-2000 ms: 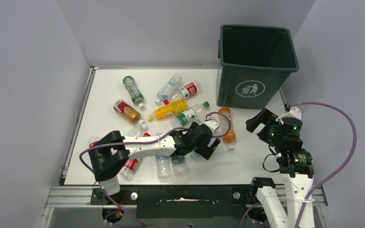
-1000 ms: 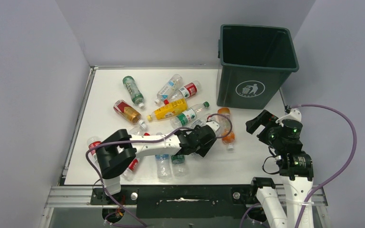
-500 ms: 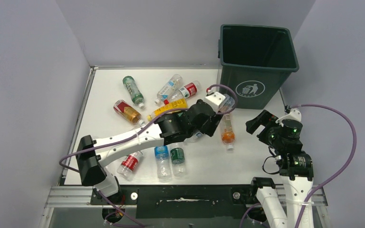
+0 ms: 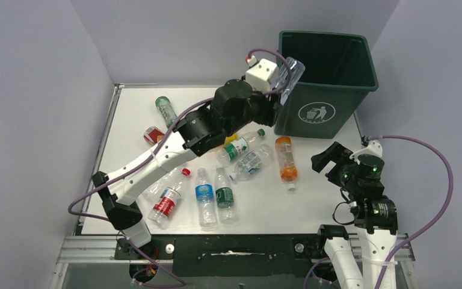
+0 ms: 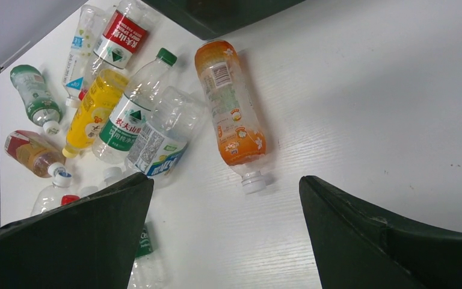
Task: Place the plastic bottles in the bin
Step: Place the plastic bottle in the trash bin.
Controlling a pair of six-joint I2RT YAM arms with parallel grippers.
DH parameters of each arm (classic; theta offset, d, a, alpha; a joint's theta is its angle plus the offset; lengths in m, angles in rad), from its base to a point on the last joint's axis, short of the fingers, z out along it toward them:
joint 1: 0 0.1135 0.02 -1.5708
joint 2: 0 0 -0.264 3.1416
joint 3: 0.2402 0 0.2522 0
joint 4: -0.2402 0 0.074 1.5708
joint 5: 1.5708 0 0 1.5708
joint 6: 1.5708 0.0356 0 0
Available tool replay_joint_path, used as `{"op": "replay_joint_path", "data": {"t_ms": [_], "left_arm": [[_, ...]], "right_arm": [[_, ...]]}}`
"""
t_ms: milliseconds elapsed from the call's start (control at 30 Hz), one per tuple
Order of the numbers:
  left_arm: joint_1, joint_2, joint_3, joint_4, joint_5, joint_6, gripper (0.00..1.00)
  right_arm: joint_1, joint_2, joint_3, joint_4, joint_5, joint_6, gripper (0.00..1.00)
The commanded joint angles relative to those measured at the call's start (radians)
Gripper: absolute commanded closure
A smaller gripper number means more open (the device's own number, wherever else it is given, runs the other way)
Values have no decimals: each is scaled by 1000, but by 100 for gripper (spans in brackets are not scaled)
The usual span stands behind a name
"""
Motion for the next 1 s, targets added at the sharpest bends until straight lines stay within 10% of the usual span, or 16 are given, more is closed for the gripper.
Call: {"op": "replay_joint_path", "data": {"t_ms": [0,300,967], "left_arm": [[48,100,223,-19,95,16,56],[89,314,552,-49,193,10,56],[183,437,441,608,293,-32,57]], "right_arm": [[-6,-19,4,3,-16,11,2],[-5,-39,-10,-4,-29,24,2],[-4,-41,-34,28,-75,66,2]]}}
